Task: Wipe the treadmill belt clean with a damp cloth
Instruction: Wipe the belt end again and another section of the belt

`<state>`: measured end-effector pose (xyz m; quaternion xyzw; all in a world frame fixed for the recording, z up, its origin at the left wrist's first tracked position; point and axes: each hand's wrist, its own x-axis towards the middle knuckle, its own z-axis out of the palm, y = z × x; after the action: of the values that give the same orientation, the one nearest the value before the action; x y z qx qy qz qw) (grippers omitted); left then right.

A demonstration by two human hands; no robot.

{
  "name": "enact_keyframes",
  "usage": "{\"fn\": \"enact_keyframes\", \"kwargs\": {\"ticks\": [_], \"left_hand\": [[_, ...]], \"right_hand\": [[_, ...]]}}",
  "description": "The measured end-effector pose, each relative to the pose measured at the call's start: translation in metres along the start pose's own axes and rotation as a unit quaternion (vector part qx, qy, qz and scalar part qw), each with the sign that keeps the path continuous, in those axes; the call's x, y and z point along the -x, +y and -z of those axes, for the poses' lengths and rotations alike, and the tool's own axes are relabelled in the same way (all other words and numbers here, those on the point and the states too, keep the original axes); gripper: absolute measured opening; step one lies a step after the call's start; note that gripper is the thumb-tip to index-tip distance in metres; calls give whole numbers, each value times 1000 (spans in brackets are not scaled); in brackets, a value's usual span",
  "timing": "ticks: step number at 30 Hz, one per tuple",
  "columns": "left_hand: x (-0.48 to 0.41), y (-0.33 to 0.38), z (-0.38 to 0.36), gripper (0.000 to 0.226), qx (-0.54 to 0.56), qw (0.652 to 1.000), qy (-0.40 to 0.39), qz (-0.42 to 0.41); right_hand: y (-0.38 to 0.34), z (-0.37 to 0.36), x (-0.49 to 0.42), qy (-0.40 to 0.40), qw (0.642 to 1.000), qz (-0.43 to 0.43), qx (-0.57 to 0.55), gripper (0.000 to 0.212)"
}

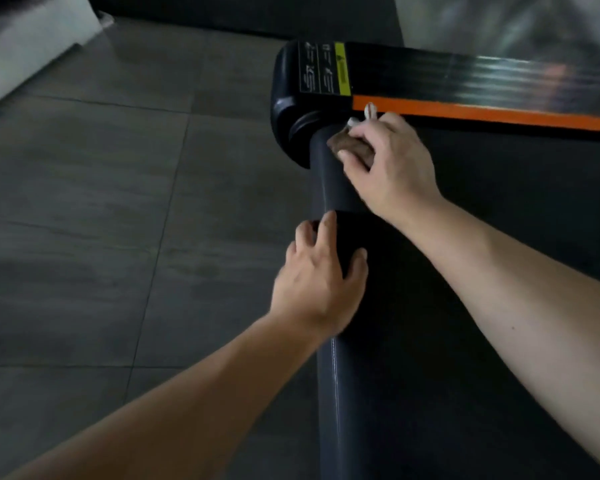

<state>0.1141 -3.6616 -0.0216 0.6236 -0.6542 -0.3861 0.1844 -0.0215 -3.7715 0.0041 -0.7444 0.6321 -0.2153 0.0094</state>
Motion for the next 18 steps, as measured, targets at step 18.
{"fn": "enact_keyframes", "kwargs": {"ticks": [18], "left_hand": [[8, -9, -41, 86, 195, 977, 61, 54]], "right_hand": [[33, -4, -22, -60, 987, 137, -50, 21]]}}
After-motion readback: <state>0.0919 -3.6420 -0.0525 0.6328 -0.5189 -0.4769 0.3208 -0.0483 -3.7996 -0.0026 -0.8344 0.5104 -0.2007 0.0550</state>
